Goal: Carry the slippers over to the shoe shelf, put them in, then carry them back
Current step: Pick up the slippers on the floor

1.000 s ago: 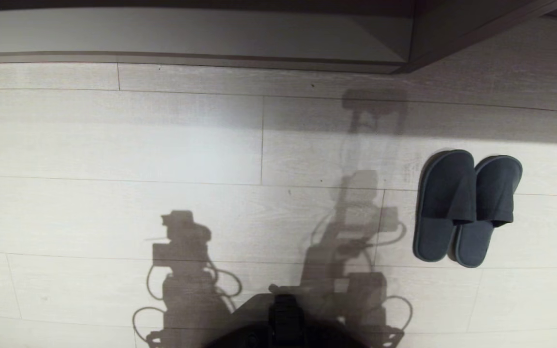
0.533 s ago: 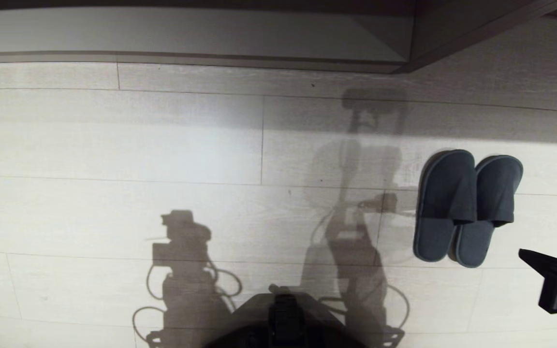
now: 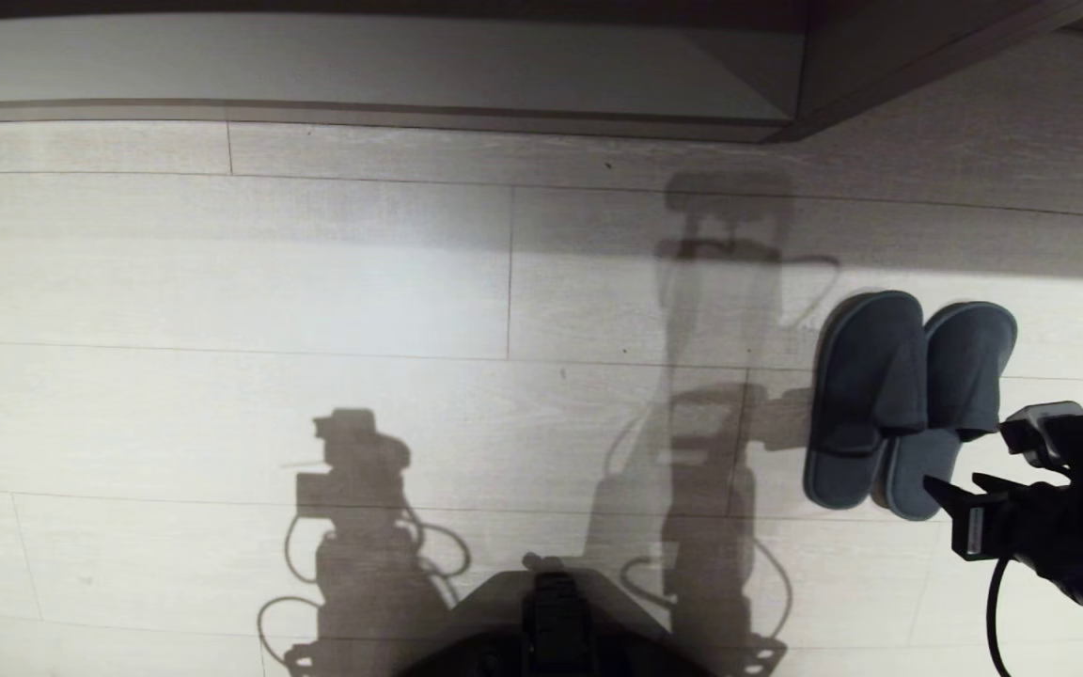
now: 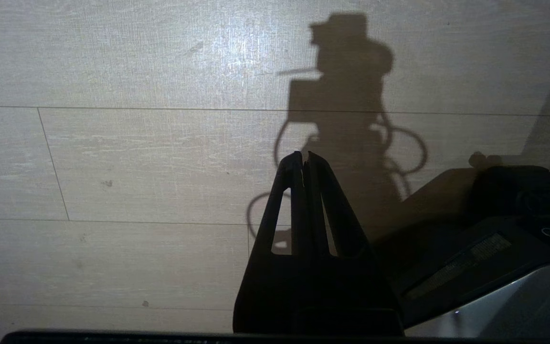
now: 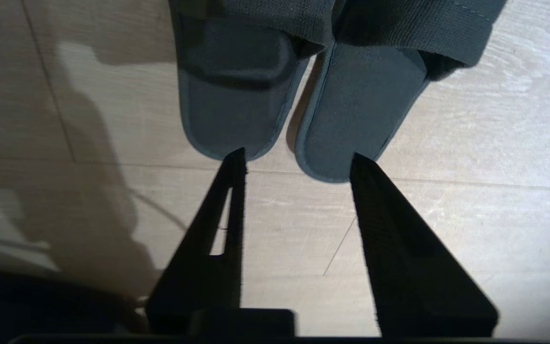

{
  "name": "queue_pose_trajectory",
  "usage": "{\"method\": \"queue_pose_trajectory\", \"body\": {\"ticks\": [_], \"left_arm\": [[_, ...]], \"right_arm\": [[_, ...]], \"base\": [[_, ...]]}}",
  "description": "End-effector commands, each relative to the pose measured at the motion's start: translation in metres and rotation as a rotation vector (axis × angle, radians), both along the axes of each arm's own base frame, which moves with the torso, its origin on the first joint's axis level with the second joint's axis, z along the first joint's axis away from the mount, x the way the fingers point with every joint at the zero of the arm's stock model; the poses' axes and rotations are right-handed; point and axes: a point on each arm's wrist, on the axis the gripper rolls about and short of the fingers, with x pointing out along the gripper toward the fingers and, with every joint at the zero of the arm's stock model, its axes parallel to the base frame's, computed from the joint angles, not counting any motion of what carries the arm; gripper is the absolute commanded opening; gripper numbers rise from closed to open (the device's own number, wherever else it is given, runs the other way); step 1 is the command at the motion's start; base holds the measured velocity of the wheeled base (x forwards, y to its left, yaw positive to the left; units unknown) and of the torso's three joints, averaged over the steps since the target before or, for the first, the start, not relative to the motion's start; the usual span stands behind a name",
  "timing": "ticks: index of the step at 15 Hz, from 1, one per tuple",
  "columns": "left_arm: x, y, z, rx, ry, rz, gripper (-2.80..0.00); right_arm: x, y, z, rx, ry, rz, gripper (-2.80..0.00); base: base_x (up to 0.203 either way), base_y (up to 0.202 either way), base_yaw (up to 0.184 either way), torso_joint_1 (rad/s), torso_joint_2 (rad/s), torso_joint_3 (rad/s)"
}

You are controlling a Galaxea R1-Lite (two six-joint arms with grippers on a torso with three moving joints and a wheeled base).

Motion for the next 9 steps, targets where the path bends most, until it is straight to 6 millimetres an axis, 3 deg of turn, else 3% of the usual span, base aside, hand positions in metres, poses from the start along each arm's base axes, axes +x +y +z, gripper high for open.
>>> {"method": "queue_pose_trajectory", "body": {"ticks": [1,4,9], "left_arm": [[0.0,0.0,0.0,0.0,0.0,0.001,-2.8],[0.0,0.0,0.0,0.0,0.0,0.001,-2.8],[0.0,0.0,0.0,0.001,-0.001,0.001,-2.8]], "right_arm": [[0.013,-0.009,-0.033,0.005,0.041,0.017,0.0],[0.016,-0.018,-0.052,0.028,0.031,0.116,0.0],[0.031,-0.047,-0.045,-0.006,-0.062,0.114,0.0]], "base": [[0.0,0.0,0.0,0.0,0.0,0.0],[0.0,0.0,0.0,0.0,0.0,0.0],[0.0,0.0,0.0,0.0,0.0,0.0]]}}
